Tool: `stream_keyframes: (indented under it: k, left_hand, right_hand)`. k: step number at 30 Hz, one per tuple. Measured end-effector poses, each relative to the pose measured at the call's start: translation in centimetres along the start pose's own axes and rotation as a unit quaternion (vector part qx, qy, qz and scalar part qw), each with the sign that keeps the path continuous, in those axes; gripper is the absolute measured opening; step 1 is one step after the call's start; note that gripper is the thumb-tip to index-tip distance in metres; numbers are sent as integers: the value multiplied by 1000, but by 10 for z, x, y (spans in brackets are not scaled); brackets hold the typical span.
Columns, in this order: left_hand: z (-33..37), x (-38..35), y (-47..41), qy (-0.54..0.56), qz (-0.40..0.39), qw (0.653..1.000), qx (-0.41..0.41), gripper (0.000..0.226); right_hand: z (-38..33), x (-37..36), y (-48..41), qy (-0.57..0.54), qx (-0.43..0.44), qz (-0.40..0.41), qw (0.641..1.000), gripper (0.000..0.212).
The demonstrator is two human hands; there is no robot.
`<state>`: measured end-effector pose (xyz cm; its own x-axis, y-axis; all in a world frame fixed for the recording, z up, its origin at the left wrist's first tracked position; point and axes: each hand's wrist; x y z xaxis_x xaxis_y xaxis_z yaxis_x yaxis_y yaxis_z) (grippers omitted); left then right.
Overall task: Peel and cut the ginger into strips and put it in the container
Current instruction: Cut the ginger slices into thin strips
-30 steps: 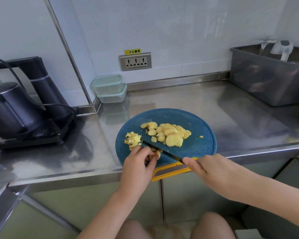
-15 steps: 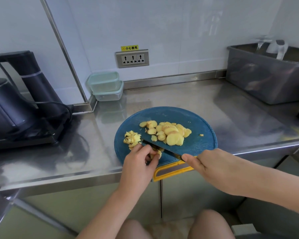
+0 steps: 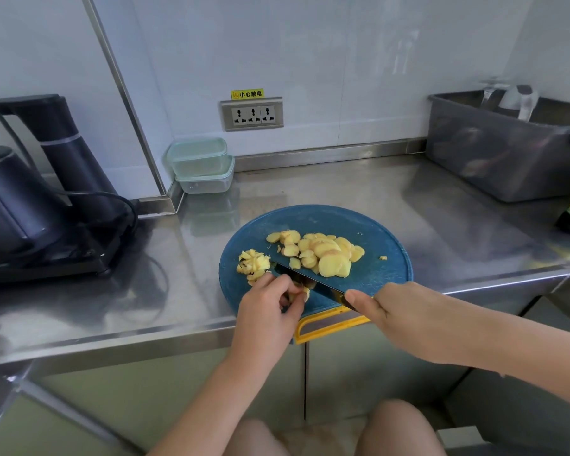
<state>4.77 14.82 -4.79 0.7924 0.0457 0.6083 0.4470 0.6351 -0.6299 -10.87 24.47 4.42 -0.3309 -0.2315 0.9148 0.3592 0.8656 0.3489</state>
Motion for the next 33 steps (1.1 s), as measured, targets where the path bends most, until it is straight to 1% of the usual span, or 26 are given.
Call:
stream_keyframes:
  k: [2, 3, 7, 12, 14, 16, 18, 19, 20, 21, 22, 25, 26, 28, 30, 33]
  left_hand:
    - [1, 0, 0, 1, -1, 1000, -1, 17]
    - [1, 0, 0, 3, -1, 1000, -1, 17]
    - [-1, 0, 0, 4, 5, 1000, -2, 21]
    - [-3, -2, 2, 6, 22, 1000, -9, 20]
    - [-4, -3, 3, 6, 30, 999, -13, 19]
    - [-5, -4, 4, 4, 38, 999, -17, 17]
    - [-4, -5, 6, 4, 43, 999, -19, 15]
    - [-4, -5, 7, 5, 46, 999, -19, 14]
    - [-4, -5, 7, 7, 50, 999, -20, 14]
    - [-5, -5, 7, 10, 54, 998, -21, 14]
    - [-5, -5, 7, 13, 57, 998, -20, 14]
    - [-5, -5, 7, 18, 59, 998, -17, 13]
    - [-5, -4, 7, 18, 58, 998, -17, 13]
    - [-4, -4, 7, 14, 53, 998, -18, 12]
    - [-4, -4, 7, 6, 45, 999, -19, 12]
    - [-2, -3, 7, 4, 39, 999, -17, 12]
  right_hand:
    - [-1, -5, 2, 16, -5, 1, 1000, 56]
    - [0, -7, 3, 15, -8, 0, 1000, 58]
    - [-2, -10, 0, 3, -6, -1, 1000, 58]
    - [-3, -15, -5, -41, -39, -12, 998, 58]
    - [-1, -17, -6, -78, -45, -25, 996, 52]
    - [4, -17, -15, -135, -118, -63, 982, 30]
    - [5, -13, -18, -127, -184, -118, 967, 34]
    - [11, -9, -21, -167, -185, -154, 956, 40]
    - [16, -3, -21, -187, -160, -186, 951, 52]
    - [19, 1, -20, -207, -149, -203, 945, 58]
    - [22, 3, -20, -224, -135, -210, 942, 60]
    - [22, 5, -16, -207, -118, -211, 948, 58]
    - [21, 4, -14, -192, -107, -203, 954, 58]
    - [24, 5, -12, -169, -82, -154, 970, 58]
    - [28, 3, -9, -169, -60, -111, 978, 59]
    - [29, 1, -7, -162, -43, -106, 980, 61]
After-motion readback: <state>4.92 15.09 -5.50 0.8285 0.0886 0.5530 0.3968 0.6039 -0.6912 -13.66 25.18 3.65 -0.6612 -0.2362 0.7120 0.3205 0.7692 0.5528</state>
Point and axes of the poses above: each hand's wrist, its own y-axis away from the middle knuckle, its own x-axis out of the back of the hand, z = x × y, and after that the axes turned 12 degrees about -x, right-handed
